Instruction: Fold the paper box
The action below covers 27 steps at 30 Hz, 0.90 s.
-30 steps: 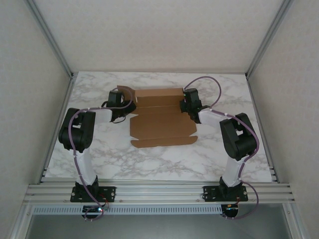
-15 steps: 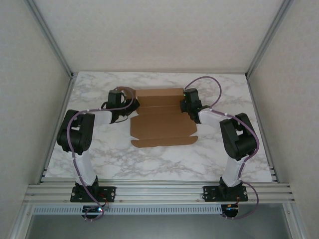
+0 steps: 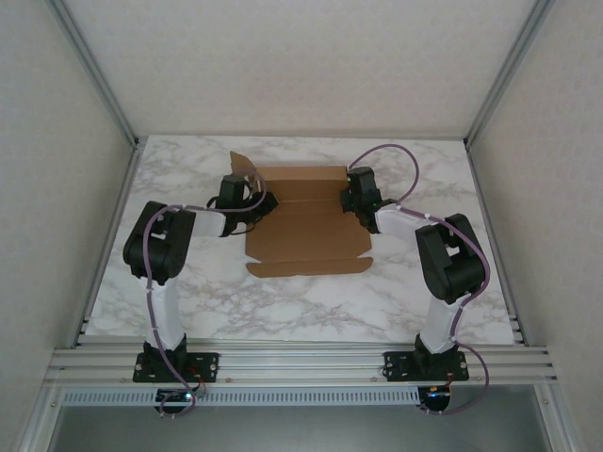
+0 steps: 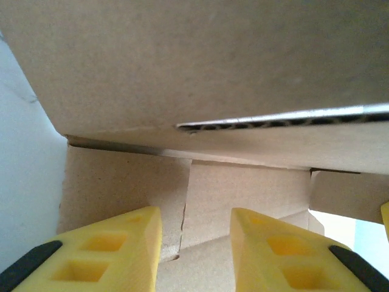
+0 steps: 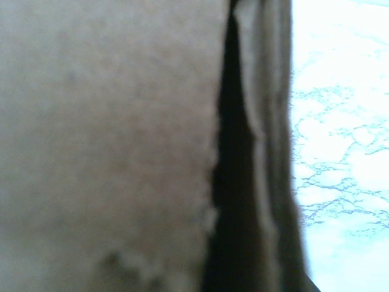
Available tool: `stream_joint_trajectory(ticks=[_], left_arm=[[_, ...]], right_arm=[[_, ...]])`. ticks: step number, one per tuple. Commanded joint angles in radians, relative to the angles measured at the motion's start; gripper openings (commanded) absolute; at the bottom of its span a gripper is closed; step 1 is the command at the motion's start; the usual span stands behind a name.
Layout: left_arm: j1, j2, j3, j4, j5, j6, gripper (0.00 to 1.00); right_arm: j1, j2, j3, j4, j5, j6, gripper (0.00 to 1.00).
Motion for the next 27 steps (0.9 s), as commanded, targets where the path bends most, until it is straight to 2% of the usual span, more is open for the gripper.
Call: stream_joint_trajectory(ticks=[1,12,16,20,23,27], left_arm=[[-0.015,0.044,0.006,-0.014,-0.030,-0.007,0.35],[-0.013,-0.027,-0.021,-0.059,-0.060,0.043,0.37],[0.001,-0.154,-0.087,-0.093,-0.102,0.078,0.39],[0.025,-0.294,-0.110,-0.200,-0.150,0.174,0.42],[0.028,-0.379,-0.101,-0.297,-0.217,0.253,0.42],[0.033,-0.517,-0.135,-0.336,-0.294,0.301,0.42]], right_arm=[[0.008,0.007,0.001,-0.061,-0.033,0.015,0.00],[0.007,0.007,0.002,-0.061,-0.006,-0.001,0.00],[0.000,0.005,0.012,-0.073,0.007,-0.006,0.00],[-0.009,0.006,0.015,-0.072,0.015,-0.010,0.00],[-0.014,0.012,0.024,-0.073,0.017,-0.021,0.00],[-0.018,0.010,0.030,-0.074,-0.002,-0.027,0.00]])
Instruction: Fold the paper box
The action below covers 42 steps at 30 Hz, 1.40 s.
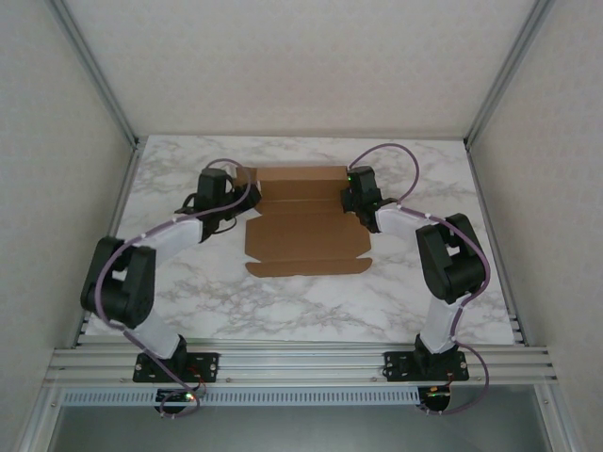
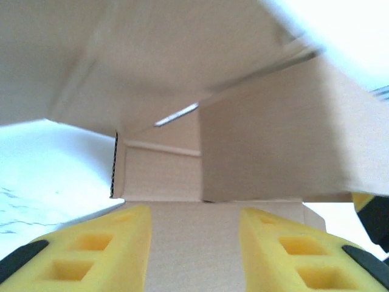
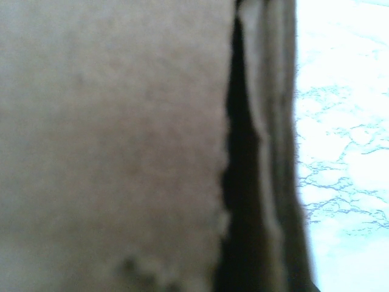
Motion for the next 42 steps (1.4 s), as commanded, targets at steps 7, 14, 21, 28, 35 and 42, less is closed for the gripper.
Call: stream_joint_trajectory(ticks=[7,14,21,28,35,42], left_arm=[[0.037,-0.311,-0.133,0.076,-0.357,0.173,0.47],[0.220,-0.147,0.035,0.050,-0.370,0.105,0.50],[0.325,0.138,0.166,0.079,-0.048,0.173,0.47],[0.314,0.229,0.137,0.067,0.126,0.173,0.45],[0.215,0.097,-0.004,0.071,0.051,0.156,0.46],[0.120,0.016,-0.074,0.065,-0.081,0.098,0.46]], right_arm=[[-0.011,0.010,0.032,-0.068,-0.042,-0.029,0.00],[-0.012,0.012,0.037,-0.078,-0.092,-0.039,0.00],[-0.012,0.027,0.052,-0.084,-0.132,-0.043,0.00],[-0.012,0.041,0.075,-0.113,-0.136,-0.024,0.00],[-0.011,0.041,0.073,-0.114,-0.090,0.008,0.00],[-0.012,0.052,0.079,-0.116,-0.095,0.027,0.00]])
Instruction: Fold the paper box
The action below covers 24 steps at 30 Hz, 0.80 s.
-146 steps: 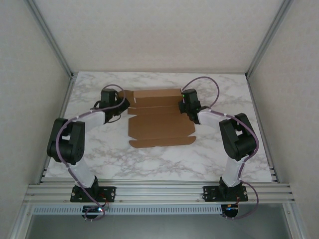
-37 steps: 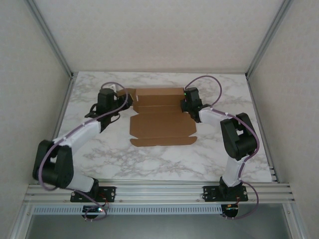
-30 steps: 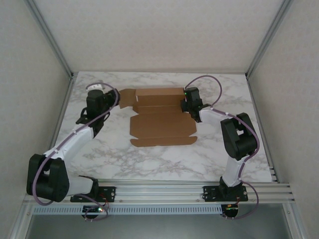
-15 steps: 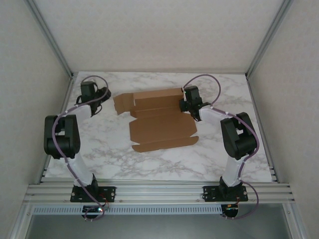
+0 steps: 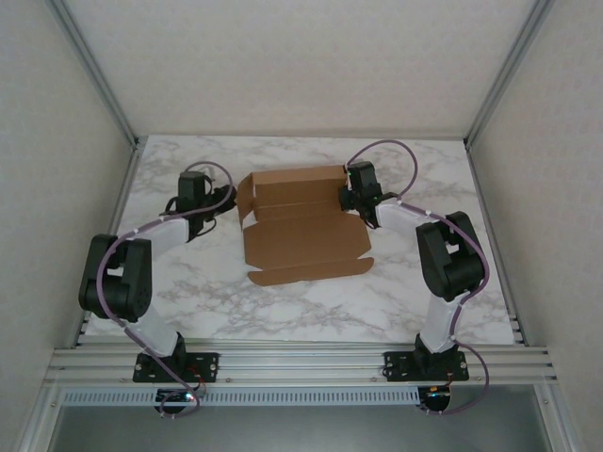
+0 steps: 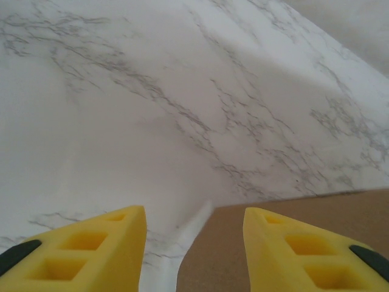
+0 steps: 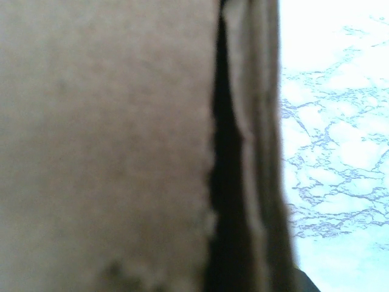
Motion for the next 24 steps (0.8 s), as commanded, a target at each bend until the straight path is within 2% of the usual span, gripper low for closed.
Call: stream_joint_trajectory(ticks=[1,10,24], left_arm=[[-0.026,-0.040,-0.022,0.000,-0.075,-0.052,0.46],[-0.108,-0.041,-0.052,0.045,-0.067,-0.053,0.46],[-0.184,-0.037,0.037,-0.073,-0.146,0.112,0.47]], right_arm=[[-0.002,0.034,0.023,-0.052,0.002,0.029,0.00],[-0.003,0.043,0.031,-0.061,-0.018,0.033,0.00],[-0.003,0.042,0.040,-0.071,-0.026,0.023,0.00]])
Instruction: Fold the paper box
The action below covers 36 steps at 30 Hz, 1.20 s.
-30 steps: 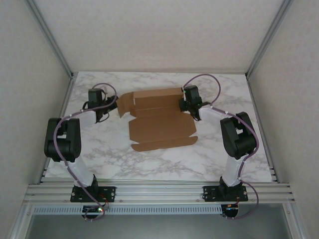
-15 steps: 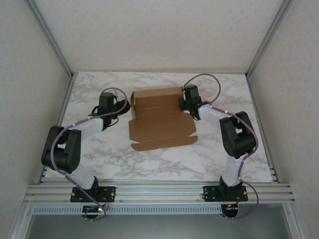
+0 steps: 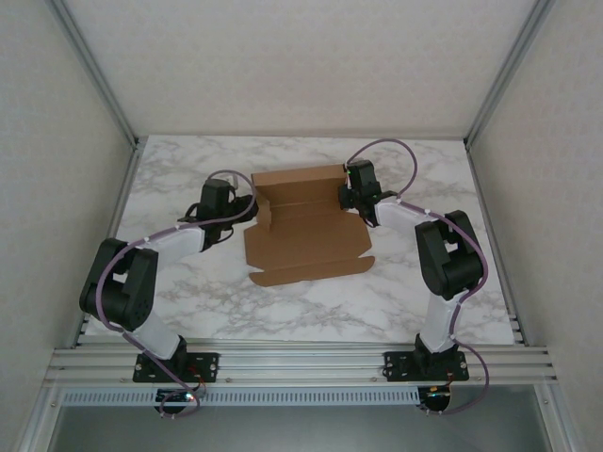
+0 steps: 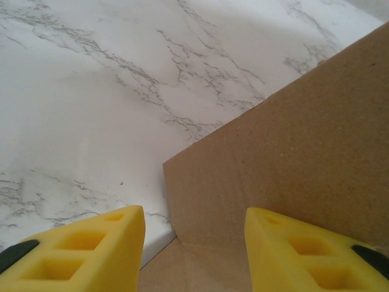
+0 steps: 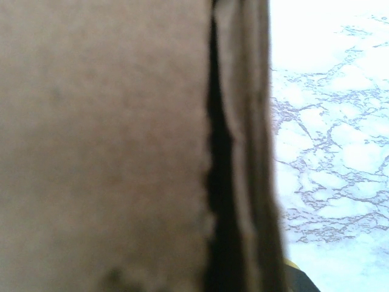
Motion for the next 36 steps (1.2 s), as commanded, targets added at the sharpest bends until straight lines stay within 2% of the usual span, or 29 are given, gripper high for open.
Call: stream_joint_trajectory(ticks=[1,12,36], left_arm=[[-0.016,-0.003,0.071,-0.044,-0.028,0.082,0.47],[-0.063,0.004,0.115,-0.067,-0.007,0.225,0.50],[-0.192,-0.039,0.076,-0.179,-0.078,0.295,0.49]], right_arm=[[-0.001,0.029,0.020,-0.061,-0.025,0.014,0.00],[-0.001,0.019,0.023,-0.074,-0.024,0.004,0.00],[-0.002,0.003,-0.002,-0.062,0.020,0.029,0.00]])
